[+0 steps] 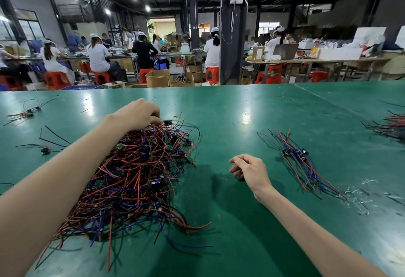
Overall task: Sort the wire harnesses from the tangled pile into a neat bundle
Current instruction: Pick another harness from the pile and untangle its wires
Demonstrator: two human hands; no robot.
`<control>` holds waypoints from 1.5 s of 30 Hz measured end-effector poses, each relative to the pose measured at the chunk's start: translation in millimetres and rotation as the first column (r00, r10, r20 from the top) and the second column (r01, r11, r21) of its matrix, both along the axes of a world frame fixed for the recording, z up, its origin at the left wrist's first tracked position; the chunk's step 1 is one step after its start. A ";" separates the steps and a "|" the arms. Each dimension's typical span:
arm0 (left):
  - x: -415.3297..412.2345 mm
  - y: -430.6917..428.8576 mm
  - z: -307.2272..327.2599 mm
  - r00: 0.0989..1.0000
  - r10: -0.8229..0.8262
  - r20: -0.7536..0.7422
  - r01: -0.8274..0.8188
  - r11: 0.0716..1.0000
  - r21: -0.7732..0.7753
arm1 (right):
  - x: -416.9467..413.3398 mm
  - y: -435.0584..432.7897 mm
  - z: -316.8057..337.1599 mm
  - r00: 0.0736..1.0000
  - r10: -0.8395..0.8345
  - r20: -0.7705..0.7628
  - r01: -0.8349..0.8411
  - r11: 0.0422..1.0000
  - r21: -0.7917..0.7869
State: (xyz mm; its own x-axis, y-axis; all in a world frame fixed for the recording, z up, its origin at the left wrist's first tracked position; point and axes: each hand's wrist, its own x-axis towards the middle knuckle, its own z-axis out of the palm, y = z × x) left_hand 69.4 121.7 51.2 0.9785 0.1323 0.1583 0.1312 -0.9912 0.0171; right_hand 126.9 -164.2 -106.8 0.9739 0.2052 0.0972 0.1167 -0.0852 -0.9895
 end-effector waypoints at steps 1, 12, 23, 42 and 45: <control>0.1 1.2 1.4 0.999 -0.023 -0.025 0.023 0.999 -0.026 | -0.1 -0.2 -0.1 1.000 0.001 0.002 -0.001 1.000 -0.002; -8.0 -3.2 10.8 0.684 0.134 0.717 -0.115 0.990 -0.076 | -1.5 -0.3 0.3 1.000 0.004 -0.001 -0.004 1.000 -0.011; -14.5 -78.7 22.7 0.609 0.082 0.789 0.502 0.730 -0.464 | -3.6 -2.6 2.9 0.999 0.037 -0.018 -0.037 0.999 0.032; -28.2 -172.2 -125.1 0.929 0.029 0.369 0.346 0.291 -0.892 | -1.0 -8.7 13.8 0.862 0.451 -0.230 -0.354 0.861 0.365; -29.9 -172.4 -133.9 0.907 0.017 0.421 0.360 0.486 -0.797 | -4.9 -6.9 14.0 0.894 0.411 -0.180 -0.330 0.874 0.356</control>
